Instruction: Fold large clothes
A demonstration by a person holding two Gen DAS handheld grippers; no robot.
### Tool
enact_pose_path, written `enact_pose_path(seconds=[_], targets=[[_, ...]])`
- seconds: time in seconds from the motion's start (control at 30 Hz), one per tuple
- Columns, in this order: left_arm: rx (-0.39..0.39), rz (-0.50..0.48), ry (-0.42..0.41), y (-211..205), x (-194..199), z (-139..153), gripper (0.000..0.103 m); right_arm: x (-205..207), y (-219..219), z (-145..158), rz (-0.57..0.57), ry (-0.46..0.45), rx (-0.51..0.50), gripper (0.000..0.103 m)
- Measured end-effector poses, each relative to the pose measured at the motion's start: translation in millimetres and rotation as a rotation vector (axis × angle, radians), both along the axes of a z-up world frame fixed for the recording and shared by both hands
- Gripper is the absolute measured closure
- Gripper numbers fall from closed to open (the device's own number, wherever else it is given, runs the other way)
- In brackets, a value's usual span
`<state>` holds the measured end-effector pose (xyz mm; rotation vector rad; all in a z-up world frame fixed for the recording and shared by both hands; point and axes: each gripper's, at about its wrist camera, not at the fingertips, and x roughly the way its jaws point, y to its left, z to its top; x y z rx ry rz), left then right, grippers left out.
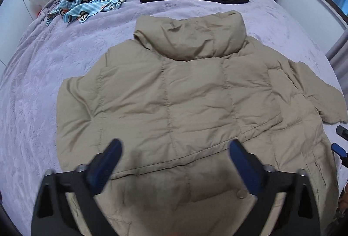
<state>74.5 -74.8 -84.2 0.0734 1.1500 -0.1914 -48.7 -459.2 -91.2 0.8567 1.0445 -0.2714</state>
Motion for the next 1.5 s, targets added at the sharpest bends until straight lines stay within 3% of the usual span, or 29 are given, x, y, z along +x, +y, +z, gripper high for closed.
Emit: enact_pose_path(seconds=[0.27, 0.37, 0.4, 0.43, 0.73, 1.07, 1.1, 1.13, 1.17, 1.2, 1.23, 1.37, 1.5], targets=[[-0.027, -0.064, 0.042, -46.2, 1.3, -3.9, 0.000, -23.3, -67.9, -8.3, -0.168, -0.013, 0.011, 0.021], [-0.023, -0.057, 0.057, -59.3, 4.5, -7.0, 0.000, -33.6, -95.8, -15.2, -0.252, -0.059, 0.054, 0.014], [-0.018, -0.060, 0.058, -64.0, 5.5, -8.1, 0.000, -36.1, -103.5, -16.9, -0.278, -0.079, 0.068, 0.002], [-0.016, -0.065, 0.060, -68.4, 6.3, -9.3, 0.000, -39.2, -111.0, -18.0, -0.311, -0.099, 0.073, 0.000], [-0.058, -0.115, 0.114, -105.1, 5.7, -14.9, 0.000, -47.5, -183.7, -38.7, -0.461, -0.207, 0.227, 0.000], [-0.088, -0.126, 0.066, -131.2, 8.7, 0.1, 0.000, -27.8, -242.0, -71.1, -0.633, -0.312, 0.405, 0.002], [-0.090, -0.121, 0.063, -130.6, 9.7, 0.9, 0.000, -24.1, -243.0, -72.5, -0.640, -0.324, 0.425, 0.010], [-0.092, -0.115, 0.059, -129.5, 10.7, 1.9, 0.000, -21.3, -244.2, -74.2, -0.641, -0.325, 0.443, 0.039], [-0.092, -0.109, 0.052, -127.6, 11.6, 3.1, 0.000, -17.2, -244.4, -77.1, -0.638, -0.309, 0.462, 0.059], [-0.089, -0.103, 0.046, -125.6, 11.9, 4.3, 0.000, -13.2, -245.4, -79.5, -0.629, -0.306, 0.479, 0.085], [-0.087, -0.097, 0.038, -122.6, 12.7, 6.1, 0.000, -9.0, -245.0, -78.3, -0.619, -0.316, 0.480, 0.093], [-0.067, -0.073, -0.006, -104.9, 15.2, 13.8, 0.000, 15.9, -230.5, -48.6, -0.515, -0.343, 0.396, 0.094], [-0.065, -0.042, -0.030, -81.7, 18.6, 17.8, 0.000, 56.0, -199.7, -1.7, -0.309, -0.376, 0.282, 0.094]])
